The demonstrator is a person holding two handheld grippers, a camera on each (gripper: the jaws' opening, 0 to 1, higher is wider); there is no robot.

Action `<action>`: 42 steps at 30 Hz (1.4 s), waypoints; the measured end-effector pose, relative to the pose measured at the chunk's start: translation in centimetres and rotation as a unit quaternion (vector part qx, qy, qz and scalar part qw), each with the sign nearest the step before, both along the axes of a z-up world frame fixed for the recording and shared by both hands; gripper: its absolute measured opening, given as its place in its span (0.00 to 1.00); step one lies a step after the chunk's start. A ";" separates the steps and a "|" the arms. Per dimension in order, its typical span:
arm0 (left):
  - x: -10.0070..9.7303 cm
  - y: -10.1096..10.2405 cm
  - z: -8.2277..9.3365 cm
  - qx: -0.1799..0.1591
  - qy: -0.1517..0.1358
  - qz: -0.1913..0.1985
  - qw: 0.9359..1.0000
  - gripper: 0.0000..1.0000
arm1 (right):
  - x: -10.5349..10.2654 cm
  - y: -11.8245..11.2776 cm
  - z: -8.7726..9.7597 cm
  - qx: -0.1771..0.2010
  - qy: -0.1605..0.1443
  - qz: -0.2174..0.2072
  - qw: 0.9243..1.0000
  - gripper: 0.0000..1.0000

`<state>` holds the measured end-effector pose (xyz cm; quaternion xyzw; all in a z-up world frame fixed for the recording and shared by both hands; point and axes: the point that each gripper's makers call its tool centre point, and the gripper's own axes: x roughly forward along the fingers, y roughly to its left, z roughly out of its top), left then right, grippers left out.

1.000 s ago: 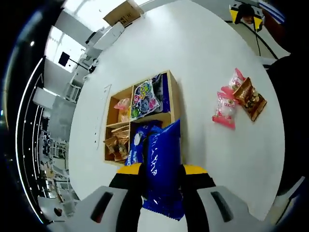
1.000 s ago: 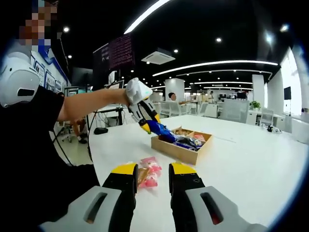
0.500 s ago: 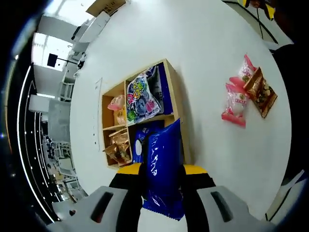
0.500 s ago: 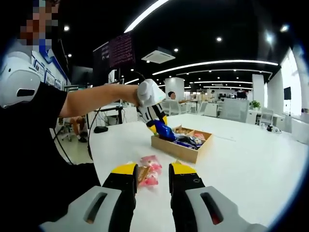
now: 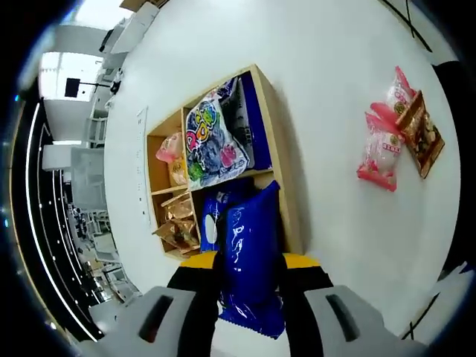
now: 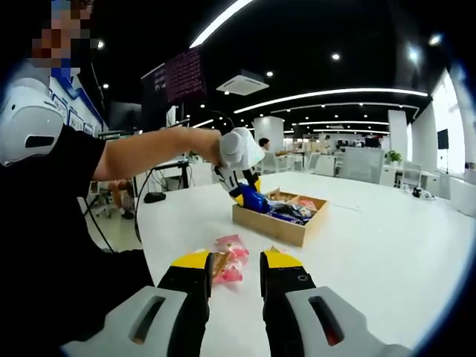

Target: Pick up the scattered marshmallows, QQ candies, Oreo cookies, and mixed nuts on the table and sort them into separate containers

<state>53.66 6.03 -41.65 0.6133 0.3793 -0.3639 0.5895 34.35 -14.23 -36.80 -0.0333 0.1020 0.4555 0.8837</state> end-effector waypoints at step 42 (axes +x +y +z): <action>-2.5 -0.4 0.7 -0.206 0.043 0.040 0.977 0.13 | -0.6 0.8 -0.2 -0.002 0.003 0.015 1.000 0.22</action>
